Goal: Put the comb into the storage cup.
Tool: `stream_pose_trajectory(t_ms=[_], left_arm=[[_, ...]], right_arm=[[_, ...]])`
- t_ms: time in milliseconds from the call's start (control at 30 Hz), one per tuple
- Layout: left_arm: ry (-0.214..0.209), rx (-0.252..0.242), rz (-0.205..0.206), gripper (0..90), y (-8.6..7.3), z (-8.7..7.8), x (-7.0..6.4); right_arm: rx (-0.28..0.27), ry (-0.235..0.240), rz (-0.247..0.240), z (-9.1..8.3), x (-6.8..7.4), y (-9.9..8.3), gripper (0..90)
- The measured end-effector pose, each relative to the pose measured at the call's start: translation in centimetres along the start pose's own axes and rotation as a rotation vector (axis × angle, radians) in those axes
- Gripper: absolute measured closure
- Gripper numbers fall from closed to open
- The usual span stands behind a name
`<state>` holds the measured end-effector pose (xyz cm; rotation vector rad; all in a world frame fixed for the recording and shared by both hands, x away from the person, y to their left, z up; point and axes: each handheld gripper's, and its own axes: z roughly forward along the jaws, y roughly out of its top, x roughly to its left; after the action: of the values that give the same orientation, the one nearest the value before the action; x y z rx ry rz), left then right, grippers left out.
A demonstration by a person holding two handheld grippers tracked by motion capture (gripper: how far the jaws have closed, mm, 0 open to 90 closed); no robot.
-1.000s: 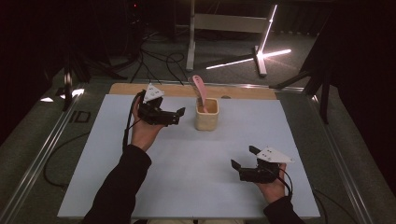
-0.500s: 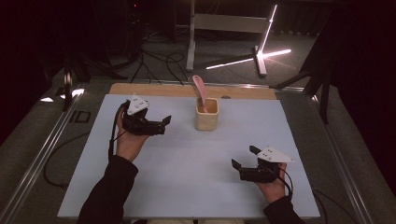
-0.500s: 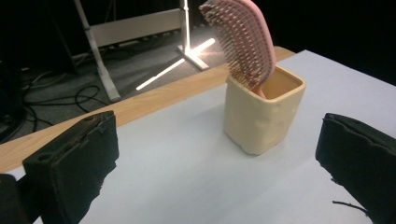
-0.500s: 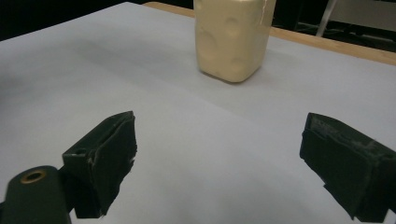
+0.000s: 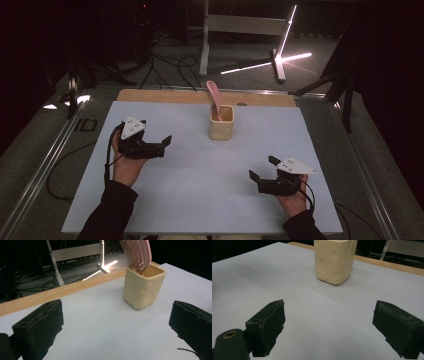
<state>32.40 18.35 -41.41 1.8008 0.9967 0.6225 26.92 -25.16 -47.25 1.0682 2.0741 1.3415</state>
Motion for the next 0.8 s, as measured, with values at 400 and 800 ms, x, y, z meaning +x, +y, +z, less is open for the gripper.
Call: stream_pose_trajectory(t_ms=[400,800], left_arm=[[0.004,0.011,-0.045,0.0,-4.1,-1.4,0.2],[0.037,-0.011,-0.079,0.0,-7.3,-3.5,1.4]], right_arm=[[0.008,0.000,-0.004,0.1,0.1,0.0,10.7],[0.011,-0.005,-0.005,0.0,0.1,-0.1,10.5]])
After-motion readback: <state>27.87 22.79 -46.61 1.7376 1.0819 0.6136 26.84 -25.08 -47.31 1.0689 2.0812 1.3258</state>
